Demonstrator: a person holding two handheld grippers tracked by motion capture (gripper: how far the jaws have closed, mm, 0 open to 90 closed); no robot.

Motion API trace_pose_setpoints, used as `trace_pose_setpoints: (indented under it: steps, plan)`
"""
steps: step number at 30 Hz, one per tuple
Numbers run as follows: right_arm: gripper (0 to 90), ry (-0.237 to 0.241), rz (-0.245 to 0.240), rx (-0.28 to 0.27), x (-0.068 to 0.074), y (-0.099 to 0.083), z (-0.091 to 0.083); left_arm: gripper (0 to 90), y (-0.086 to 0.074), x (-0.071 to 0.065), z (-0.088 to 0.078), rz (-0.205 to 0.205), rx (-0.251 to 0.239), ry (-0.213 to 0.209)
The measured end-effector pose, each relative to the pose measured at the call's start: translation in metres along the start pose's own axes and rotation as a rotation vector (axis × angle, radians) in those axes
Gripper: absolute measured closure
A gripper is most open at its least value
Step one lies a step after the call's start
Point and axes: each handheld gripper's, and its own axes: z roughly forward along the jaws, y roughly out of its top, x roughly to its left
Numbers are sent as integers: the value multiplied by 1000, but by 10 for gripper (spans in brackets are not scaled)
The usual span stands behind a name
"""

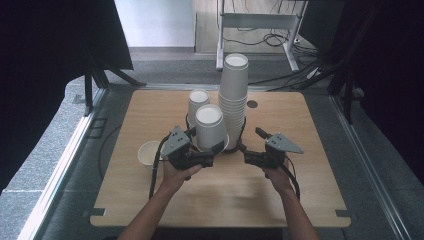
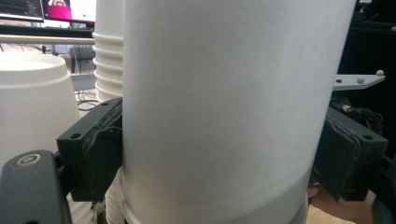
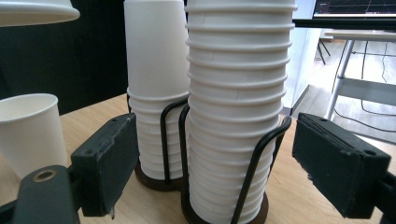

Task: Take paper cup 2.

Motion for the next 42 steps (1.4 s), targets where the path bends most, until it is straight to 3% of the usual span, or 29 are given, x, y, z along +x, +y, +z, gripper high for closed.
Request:
trace_pose_setpoints:
  steps: [8,23,27,33,42]
  plan:
    - [147,12,-2,13,5,-9,-3,131,-18,0,-4,11,29,-7]
    - [147,46,-17,36,15,-25,-12,131,-50,2,-8,-22,77,-18]
    - [147,53,-18,40,17,-28,-15,131,-61,-1,-4,5,116,-2]
    - [147,52,-14,39,19,-30,-21,131,-74,-3,3,-15,147,-8]
    - [147,61,1,28,24,-30,-29,131,-86,-6,10,-1,180,-6]
